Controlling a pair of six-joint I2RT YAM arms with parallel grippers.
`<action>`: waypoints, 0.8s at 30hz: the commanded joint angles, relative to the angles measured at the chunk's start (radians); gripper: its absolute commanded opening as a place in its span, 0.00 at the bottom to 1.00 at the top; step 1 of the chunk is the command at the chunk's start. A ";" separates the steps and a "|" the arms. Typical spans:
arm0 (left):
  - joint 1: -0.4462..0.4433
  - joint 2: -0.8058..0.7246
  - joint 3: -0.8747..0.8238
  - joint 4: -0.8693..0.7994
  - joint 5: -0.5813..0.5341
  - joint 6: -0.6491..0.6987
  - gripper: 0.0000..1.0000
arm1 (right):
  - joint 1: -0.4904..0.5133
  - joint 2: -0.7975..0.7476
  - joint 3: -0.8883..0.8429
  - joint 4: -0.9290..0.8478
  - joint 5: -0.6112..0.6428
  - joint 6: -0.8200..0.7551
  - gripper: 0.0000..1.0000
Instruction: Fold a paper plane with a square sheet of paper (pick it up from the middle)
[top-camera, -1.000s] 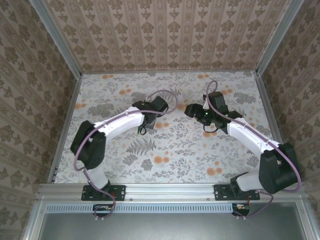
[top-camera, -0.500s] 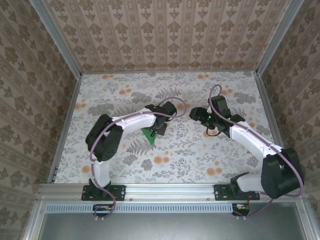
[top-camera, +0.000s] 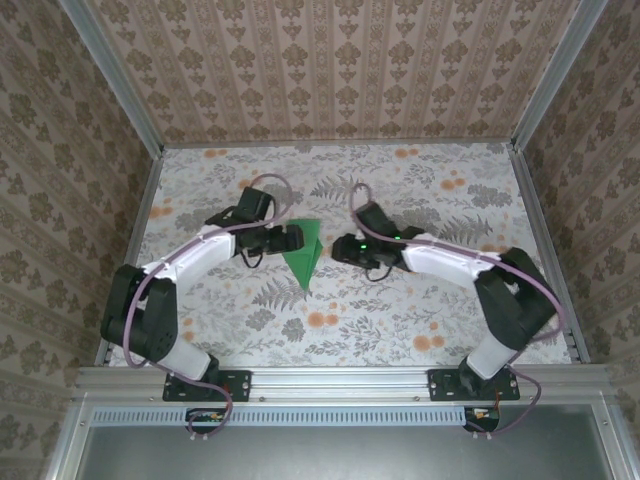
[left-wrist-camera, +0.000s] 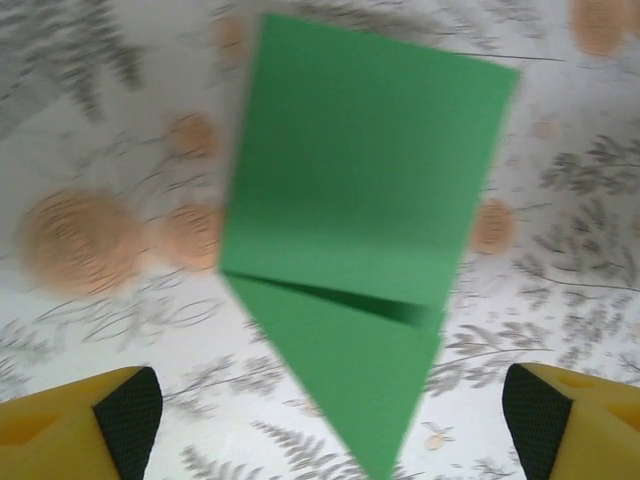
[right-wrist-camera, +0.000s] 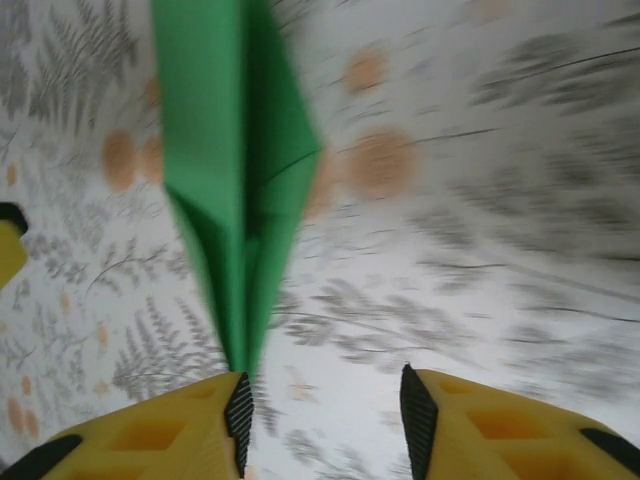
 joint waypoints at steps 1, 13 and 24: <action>0.076 -0.064 -0.071 0.015 0.005 -0.032 0.93 | 0.082 0.100 0.107 0.005 0.015 0.021 0.42; 0.237 -0.160 -0.232 0.084 0.091 -0.063 0.98 | 0.163 0.361 0.384 -0.163 0.068 0.009 0.37; 0.239 -0.134 -0.233 0.118 0.141 -0.069 0.99 | 0.136 0.448 0.456 -0.310 0.083 -0.218 0.38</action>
